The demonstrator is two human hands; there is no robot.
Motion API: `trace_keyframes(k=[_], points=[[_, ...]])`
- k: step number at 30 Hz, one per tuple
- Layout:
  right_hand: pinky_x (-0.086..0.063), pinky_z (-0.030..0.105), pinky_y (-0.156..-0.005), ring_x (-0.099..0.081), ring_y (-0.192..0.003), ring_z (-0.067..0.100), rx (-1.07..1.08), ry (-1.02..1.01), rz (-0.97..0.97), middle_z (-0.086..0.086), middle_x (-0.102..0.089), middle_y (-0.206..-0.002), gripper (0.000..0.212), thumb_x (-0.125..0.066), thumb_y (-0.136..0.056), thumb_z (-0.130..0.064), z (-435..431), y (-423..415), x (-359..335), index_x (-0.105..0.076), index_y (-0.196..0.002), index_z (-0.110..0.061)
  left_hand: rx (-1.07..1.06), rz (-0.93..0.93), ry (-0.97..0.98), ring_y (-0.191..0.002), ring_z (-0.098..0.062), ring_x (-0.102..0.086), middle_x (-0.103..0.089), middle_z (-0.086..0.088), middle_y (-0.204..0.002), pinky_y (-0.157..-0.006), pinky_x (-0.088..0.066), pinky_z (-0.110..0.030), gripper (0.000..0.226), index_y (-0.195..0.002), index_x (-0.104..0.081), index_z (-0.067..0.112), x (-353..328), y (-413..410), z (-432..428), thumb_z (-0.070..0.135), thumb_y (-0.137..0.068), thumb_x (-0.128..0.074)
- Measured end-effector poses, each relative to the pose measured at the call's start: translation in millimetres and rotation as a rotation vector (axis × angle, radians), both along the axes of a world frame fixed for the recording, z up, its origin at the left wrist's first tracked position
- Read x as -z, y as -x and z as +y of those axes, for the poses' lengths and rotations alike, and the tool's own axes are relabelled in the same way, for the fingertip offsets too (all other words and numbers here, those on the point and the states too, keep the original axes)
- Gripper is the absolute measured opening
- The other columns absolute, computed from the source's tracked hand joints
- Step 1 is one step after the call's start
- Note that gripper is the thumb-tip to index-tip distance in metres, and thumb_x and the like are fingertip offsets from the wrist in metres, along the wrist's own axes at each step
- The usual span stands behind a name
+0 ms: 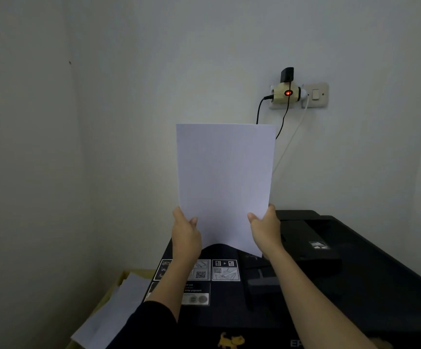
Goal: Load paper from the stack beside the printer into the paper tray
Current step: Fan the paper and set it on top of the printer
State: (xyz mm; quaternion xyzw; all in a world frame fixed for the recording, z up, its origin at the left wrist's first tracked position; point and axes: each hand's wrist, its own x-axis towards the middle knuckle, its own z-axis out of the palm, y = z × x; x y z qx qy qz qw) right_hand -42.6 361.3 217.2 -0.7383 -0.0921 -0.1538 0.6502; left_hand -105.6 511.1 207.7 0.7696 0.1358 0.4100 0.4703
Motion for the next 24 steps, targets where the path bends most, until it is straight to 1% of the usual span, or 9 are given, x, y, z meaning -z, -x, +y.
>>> trace_keyframes(k=[2, 4, 7, 9, 12, 14, 17, 21, 24], points=[[-0.040, 0.030, -0.096, -0.053, -0.116, 0.028, 0.001, -0.035, 0.015, 0.014, -0.054, -0.130, 0.039, -0.053, -0.092, -0.011, -1.5, -0.8, 4.7, -0.044, -0.130, -0.004, -0.030, 0.000, 0.034, -0.083, -0.020, -0.051, -0.053, -0.006, -0.091, -0.068, -0.039, -0.030, 0.025, -0.119, -0.039, 0.001, 2.6, -2.7, 1.0, 0.010, -0.097, -0.046], [-0.039, 0.027, -0.091, -0.055, -0.111, 0.026, 0.000, -0.054, 0.022, 0.014, -0.057, -0.127, 0.034, -0.054, -0.092, -0.011, -2.2, -1.8, 6.3, -0.050, -0.125, -0.004, -0.032, -0.008, 0.061, -0.075, -0.021, -0.049, -0.050, -0.003, -0.078, -0.060, -0.039, -0.030, 0.013, -0.101, -0.042, 0.003, 4.3, -3.9, 1.5, 0.014, -0.097, -0.048], [-0.040, 0.030, -0.097, -0.054, -0.116, 0.028, 0.007, -0.053, 0.005, 0.015, -0.056, -0.129, 0.039, -0.055, -0.092, -0.010, 0.1, -2.3, 4.2, -0.048, -0.129, -0.002, -0.034, 0.002, 0.072, -0.070, -0.020, -0.045, -0.046, -0.001, -0.070, -0.052, -0.037, -0.026, 0.016, -0.089, -0.037, 0.006, 2.5, -3.7, 1.4, 0.016, -0.097, -0.046], [-0.036, 0.031, -0.103, -0.051, -0.122, 0.029, 0.014, -0.029, -0.026, 0.017, -0.053, -0.133, 0.042, -0.054, -0.093, -0.009, 3.1, -2.6, 1.9, -0.045, -0.132, 0.000, -0.048, 0.022, 0.062, -0.075, -0.018, -0.048, -0.055, -0.006, -0.084, -0.058, -0.037, -0.027, 0.012, -0.093, -0.039, 0.004, -1.4, -4.5, 1.1, 0.014, -0.098, -0.044], [-0.032, 0.023, -0.095, -0.049, -0.122, 0.029, 0.006, 0.007, -0.061, 0.018, -0.051, -0.134, 0.042, -0.052, -0.094, -0.009, 7.5, -3.5, 1.1, -0.042, -0.134, 0.000, -0.081, 0.045, 0.047, -0.071, -0.016, -0.050, -0.061, -0.020, -0.105, -0.059, -0.036, -0.023, 0.009, -0.098, -0.041, 0.002, -4.3, -3.9, 3.0, 0.011, -0.099, -0.041], [-0.031, 0.023, -0.096, -0.048, -0.124, 0.028, -0.024, 0.026, -0.035, 0.017, -0.048, -0.137, 0.047, -0.051, -0.094, -0.009, 9.6, -4.1, 5.2, -0.037, -0.138, -0.001, -0.074, 0.088, 0.049, -0.085, -0.021, -0.055, -0.059, -0.023, -0.112, -0.065, -0.037, -0.024, 0.006, -0.102, -0.041, 0.001, -2.2, -2.0, 4.8, 0.007, -0.099, -0.040], [-0.034, 0.031, -0.103, -0.045, -0.126, 0.030, -0.036, 0.076, 0.021, 0.018, -0.044, -0.140, 0.051, -0.049, -0.095, -0.009, 10.6, -4.5, 11.4, -0.030, -0.141, -0.002, -0.047, 0.150, 0.035, -0.112, -0.028, -0.056, -0.056, -0.024, -0.119, -0.074, -0.038, -0.025, 0.017, -0.114, -0.039, -0.003, 1.4, -1.2, 5.4, -0.002, -0.097, -0.036], [-0.037, 0.030, -0.094, -0.049, -0.119, 0.032, 0.011, 0.085, 0.012, 0.020, -0.050, -0.131, 0.040, -0.048, -0.094, -0.006, 11.3, -0.7, 7.6, -0.038, -0.132, 0.002, -0.074, 0.188, 0.045, -0.115, -0.027, -0.054, -0.056, -0.021, -0.127, -0.077, -0.038, -0.027, 0.028, -0.118, -0.037, -0.002, -2.5, 0.3, 3.3, -0.010, -0.093, -0.028], [-0.039, 0.026, -0.082, -0.055, -0.106, 0.031, 0.065, 0.089, -0.039, 0.019, -0.055, -0.119, 0.032, -0.050, -0.093, -0.005, 10.0, 4.4, -2.2, -0.045, -0.123, 0.004, -0.137, 0.157, 0.038, -0.109, -0.031, -0.057, -0.059, -0.019, -0.125, -0.075, -0.038, -0.030, 0.026, -0.118, -0.039, 0.001, -13.6, 4.6, 2.1, -0.003, -0.093, -0.033]])
